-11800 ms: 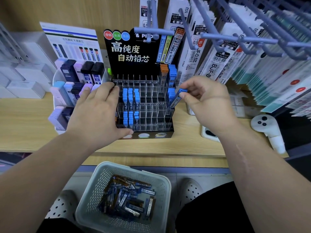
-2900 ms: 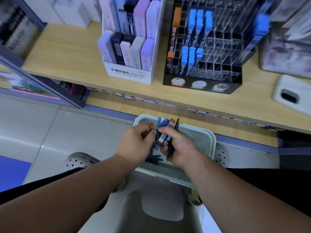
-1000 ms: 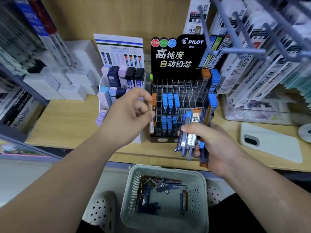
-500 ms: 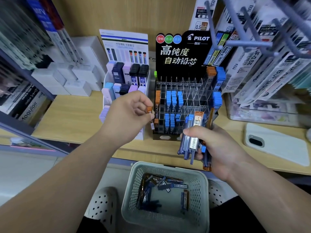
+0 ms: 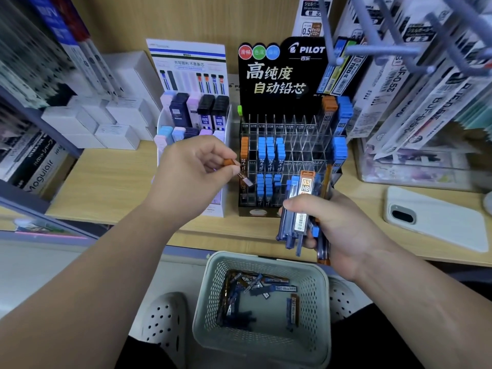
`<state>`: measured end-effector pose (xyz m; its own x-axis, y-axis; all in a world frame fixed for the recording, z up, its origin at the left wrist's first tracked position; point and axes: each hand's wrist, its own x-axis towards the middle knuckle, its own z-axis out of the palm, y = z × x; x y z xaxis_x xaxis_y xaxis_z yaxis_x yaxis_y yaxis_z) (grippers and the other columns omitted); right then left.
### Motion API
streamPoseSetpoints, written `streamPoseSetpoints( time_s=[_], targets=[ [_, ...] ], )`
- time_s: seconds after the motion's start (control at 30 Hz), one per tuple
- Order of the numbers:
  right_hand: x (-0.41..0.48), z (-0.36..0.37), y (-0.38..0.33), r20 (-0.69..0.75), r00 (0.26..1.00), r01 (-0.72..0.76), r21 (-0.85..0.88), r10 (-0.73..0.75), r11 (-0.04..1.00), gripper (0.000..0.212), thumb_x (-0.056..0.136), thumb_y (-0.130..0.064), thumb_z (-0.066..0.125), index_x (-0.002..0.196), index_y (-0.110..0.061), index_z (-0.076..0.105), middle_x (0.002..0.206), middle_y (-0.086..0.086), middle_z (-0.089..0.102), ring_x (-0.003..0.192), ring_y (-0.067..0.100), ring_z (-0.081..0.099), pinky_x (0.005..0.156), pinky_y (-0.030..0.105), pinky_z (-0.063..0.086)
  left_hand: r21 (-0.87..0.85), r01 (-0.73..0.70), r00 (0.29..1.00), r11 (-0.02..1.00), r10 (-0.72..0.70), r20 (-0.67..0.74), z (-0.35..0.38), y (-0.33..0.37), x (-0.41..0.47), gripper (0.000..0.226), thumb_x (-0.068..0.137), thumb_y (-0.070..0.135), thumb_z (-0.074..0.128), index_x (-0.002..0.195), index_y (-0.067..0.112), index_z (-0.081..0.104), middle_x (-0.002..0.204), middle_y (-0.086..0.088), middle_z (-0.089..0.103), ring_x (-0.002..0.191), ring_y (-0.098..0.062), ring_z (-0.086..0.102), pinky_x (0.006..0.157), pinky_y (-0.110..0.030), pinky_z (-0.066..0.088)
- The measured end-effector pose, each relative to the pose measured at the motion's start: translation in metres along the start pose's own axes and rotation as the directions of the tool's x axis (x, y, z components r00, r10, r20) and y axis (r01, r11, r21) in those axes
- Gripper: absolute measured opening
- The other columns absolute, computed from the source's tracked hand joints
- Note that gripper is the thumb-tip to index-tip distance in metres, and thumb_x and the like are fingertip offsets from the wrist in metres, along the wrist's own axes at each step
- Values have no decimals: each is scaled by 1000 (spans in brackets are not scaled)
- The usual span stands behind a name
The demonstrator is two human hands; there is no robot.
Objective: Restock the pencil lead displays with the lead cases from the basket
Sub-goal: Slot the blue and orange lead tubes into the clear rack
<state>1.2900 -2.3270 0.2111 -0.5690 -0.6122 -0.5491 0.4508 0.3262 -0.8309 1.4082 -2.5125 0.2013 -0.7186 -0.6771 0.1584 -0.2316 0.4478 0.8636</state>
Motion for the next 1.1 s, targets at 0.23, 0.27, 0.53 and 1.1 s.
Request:
streamPoseSetpoints(
  time_s=[0.23,0.27,0.53,1.1],
  targets=[
    [3,-1,3,7,1000,15,-18,-14,1000,21,79,-13,76,95,-13,63,82,11,66,54,13,50,41,24,35,50,-48,998,998,46,45,-1,1,-2,21,82,10,80,90,28,75,81,1,71,78,-11,66,76,-18,53],
    [3,-1,3,8,1000,14,-18,-14,1000,21,78,-12,76,94,-14,63,82,10,66,55,14,50,42,24,35,73,-66,996,995,62,57,2,-1,-3,17,82,9,80,91,23,76,82,1,72,78,-10,66,76,-18,54],
    [2,-3,4,27,999,20,-9,-20,1000,23,76,-13,78,91,-16,61,78,9,63,55,15,49,41,24,34,265,-241,968,934,252,-8,14,-14,-2,17,81,9,78,97,16,79,82,5,71,73,-8,64,73,-20,53],
    [6,-8,7,43,999,21,-5,-21,1000,41,58,-25,80,95,-15,64,86,15,69,55,17,50,41,25,35,349,-396,917,850,389,92,13,-17,6,15,77,2,80,90,9,80,79,0,71,74,-8,60,72,-15,48]
  ],
)
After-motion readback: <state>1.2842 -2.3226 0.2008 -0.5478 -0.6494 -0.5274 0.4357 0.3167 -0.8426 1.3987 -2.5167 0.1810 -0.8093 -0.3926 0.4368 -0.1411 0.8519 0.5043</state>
